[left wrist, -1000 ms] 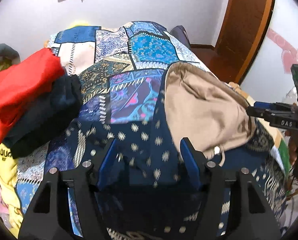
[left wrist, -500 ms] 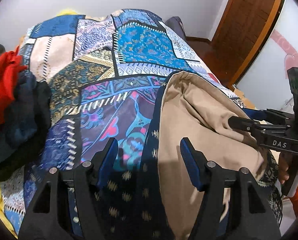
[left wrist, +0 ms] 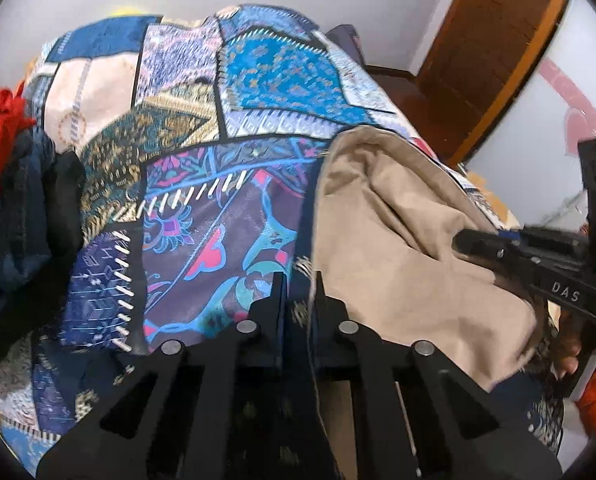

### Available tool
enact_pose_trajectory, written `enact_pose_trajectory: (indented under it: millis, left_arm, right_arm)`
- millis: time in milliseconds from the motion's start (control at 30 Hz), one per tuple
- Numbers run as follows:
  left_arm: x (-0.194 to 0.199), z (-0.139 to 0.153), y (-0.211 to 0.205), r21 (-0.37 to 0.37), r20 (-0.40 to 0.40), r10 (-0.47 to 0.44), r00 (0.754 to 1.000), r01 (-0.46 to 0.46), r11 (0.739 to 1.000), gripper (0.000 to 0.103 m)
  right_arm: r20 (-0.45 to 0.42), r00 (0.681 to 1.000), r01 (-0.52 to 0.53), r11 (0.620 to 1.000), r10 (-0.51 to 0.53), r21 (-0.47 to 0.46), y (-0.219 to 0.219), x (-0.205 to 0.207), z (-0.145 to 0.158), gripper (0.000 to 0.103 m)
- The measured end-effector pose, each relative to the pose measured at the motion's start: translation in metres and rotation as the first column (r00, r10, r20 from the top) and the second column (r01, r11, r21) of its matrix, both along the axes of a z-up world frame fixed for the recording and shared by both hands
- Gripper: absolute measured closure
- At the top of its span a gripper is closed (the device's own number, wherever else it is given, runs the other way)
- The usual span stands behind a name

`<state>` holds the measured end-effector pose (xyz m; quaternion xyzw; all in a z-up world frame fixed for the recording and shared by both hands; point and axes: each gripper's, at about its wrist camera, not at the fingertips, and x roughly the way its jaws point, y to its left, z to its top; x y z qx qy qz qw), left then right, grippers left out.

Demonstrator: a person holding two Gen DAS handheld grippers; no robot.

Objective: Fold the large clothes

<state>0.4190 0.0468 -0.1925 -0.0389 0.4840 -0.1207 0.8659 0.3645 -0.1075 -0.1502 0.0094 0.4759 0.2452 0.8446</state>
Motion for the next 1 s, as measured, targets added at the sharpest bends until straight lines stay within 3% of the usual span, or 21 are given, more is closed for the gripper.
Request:
enact_pose_trajectory:
  millis: [200, 433, 767, 1000]
  left_arm:
    - [-0.047, 0.05, -0.005, 0.007, 0.112, -0.042, 0.993, 0.042, 0.999, 0.096]
    - [-0.114, 0.086, -0.005, 0.012, 0.174, -0.07, 0.982, 0.069, 0.998, 0.096]
    - [-0.186, 0.063, -0.012, 0.045, 0.123, -0.09, 0.988, 0.085, 0.995, 0.096]
    - [-0.223, 0.042, -0.008, -0.002, 0.056, -0.081, 0.995, 0.082, 0.997, 0.096]
  right_arm:
    - [0.108, 0.993, -0.044, 0.999, 0.04, 0.027, -0.006, -0.04, 0.05, 0.096]
    - [0.102, 0.995, -0.025, 0.997, 0.017, 0.073, -0.029, -0.089, 0.067, 0.096]
    - [0.021, 1.0, -0.008, 0.998, 0.007, 0.059, -0.044, -0.141, 0.047, 0.095]
    - [-0.005, 0.998, -0.068, 0.998, 0.068, -0.009, -0.038, -0.175, 0.036, 0.095]
